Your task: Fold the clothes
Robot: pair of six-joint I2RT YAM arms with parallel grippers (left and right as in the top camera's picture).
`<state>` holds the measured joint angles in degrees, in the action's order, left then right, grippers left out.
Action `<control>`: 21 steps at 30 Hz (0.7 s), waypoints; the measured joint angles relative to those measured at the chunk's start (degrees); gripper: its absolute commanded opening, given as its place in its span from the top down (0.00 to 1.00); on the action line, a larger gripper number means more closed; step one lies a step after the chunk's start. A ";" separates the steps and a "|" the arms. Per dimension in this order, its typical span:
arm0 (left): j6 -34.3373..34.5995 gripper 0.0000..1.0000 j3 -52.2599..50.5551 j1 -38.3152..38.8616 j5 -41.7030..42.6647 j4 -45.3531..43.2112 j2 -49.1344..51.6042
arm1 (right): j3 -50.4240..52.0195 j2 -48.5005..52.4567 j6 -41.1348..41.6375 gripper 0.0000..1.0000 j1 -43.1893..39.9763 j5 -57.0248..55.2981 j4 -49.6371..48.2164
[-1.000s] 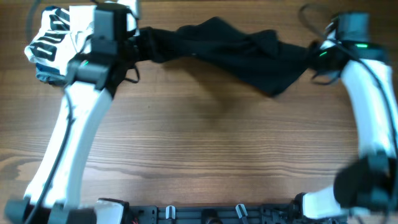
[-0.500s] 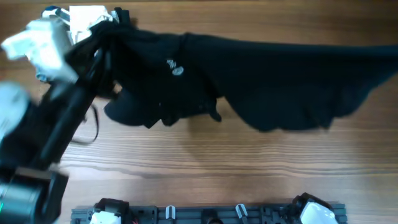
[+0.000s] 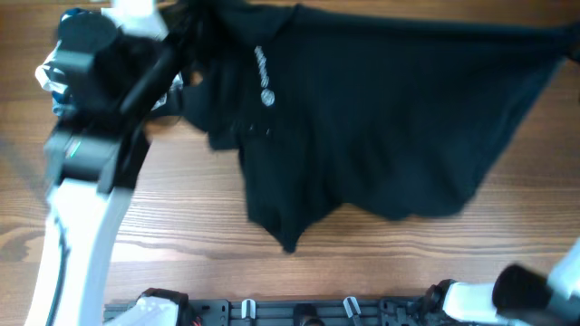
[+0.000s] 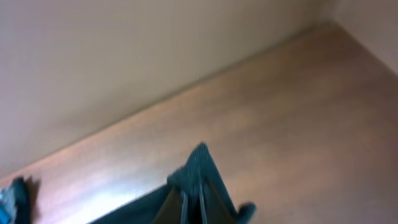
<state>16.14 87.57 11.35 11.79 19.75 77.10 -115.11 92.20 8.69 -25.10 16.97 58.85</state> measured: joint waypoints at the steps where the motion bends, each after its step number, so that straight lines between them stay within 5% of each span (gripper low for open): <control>1: 0.00 0.96 0.00 0.00 -0.17 -4.46 3.06 | 0.04 2.64 0.07 0.96 0.81 0.09 -3.02; 4: -0.17 0.96 0.74 -0.50 -0.83 -16.85 11.19 | 0.39 9.05 1.36 0.96 3.10 1.75 -15.34; 9: -0.55 0.96 12.66 -1.31 -1.53 -18.97 20.87 | -0.24 11.61 3.69 0.96 5.46 3.69 -27.89; 14: -5.42 0.96 27.91 -1.42 -1.03 -7.69 22.27 | -4.70 11.34 4.02 0.96 5.57 4.04 -28.55; 21: -10.54 0.96 29.55 -1.64 -1.27 13.31 25.31 | -5.51 17.59 0.98 0.96 7.74 4.00 -19.56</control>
<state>5.61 117.12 9.72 10.52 33.06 102.41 -120.62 109.80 9.67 -17.37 20.97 39.29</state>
